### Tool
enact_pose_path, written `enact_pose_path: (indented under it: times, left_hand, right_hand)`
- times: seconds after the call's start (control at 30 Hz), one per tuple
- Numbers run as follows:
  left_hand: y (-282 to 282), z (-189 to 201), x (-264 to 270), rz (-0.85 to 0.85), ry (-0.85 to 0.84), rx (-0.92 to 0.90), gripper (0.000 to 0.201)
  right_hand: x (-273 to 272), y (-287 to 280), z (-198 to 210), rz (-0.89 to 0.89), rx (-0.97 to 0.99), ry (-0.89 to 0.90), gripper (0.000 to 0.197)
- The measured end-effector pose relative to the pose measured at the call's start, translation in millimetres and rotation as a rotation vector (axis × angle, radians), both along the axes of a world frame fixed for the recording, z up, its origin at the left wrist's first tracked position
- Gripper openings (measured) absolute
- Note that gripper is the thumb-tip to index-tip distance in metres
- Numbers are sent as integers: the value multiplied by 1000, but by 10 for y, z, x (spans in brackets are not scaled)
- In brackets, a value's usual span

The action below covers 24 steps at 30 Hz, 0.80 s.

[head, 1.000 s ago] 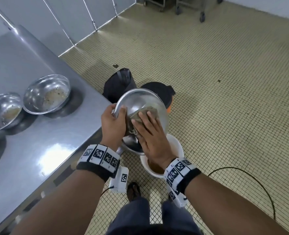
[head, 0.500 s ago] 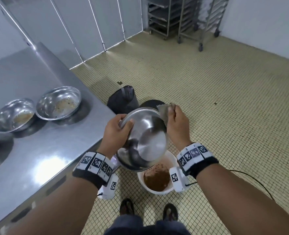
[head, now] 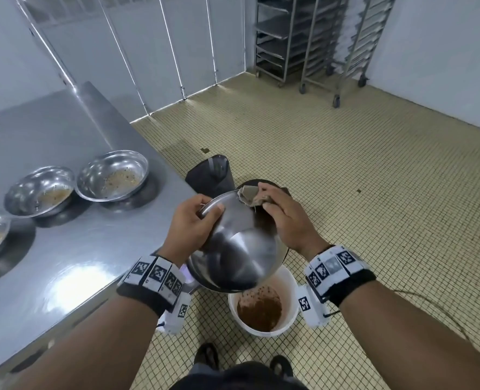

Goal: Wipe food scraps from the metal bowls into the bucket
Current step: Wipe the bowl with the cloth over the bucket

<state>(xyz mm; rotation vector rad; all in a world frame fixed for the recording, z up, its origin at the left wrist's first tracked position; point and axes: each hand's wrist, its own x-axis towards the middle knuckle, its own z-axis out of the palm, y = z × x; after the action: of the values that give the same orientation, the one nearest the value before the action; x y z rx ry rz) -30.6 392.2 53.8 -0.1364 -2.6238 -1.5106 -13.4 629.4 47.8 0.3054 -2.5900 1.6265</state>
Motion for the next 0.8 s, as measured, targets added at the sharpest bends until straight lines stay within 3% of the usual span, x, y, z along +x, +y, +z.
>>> enact_pose_path:
  times: [0.13,0.17,0.23,0.27,0.33,0.4,0.6,0.7,0.8]
  left_hand:
    - [-68,4,3,-49,5,23,12]
    - [-75,12,9,-60,9,28,12]
    - [-80,27,7,-62,22,42,12]
    - [-87,35,-5,-58,26,47,13]
    - [-107,49,-29,-43,14,47,15]
    - [-123,62,-44,-22,9,53,17]
    - [-110,144,-33,-34,40,70,20]
    - [-65,171,-37,-45,43,99,22]
    - [-16,231,-48,-98,46,118,24]
  right_hand:
    - [21,-62,106,-119,-265,-76,52]
    - [19,-66,155,-160,-236,-70,50]
    - [6,-34,237,-203,-134,-76,16]
    - [-1,0,277,-184,-119,-95,8]
    - [-17,80,305,-102,-136,-160,41]
    - [-40,122,319,-7,-103,-249,48]
    - [-3,195,414,118,-25,-318,47]
    - [6,143,496,46,16,-339,30]
    - [4,74,494,-18,164,-239,30]
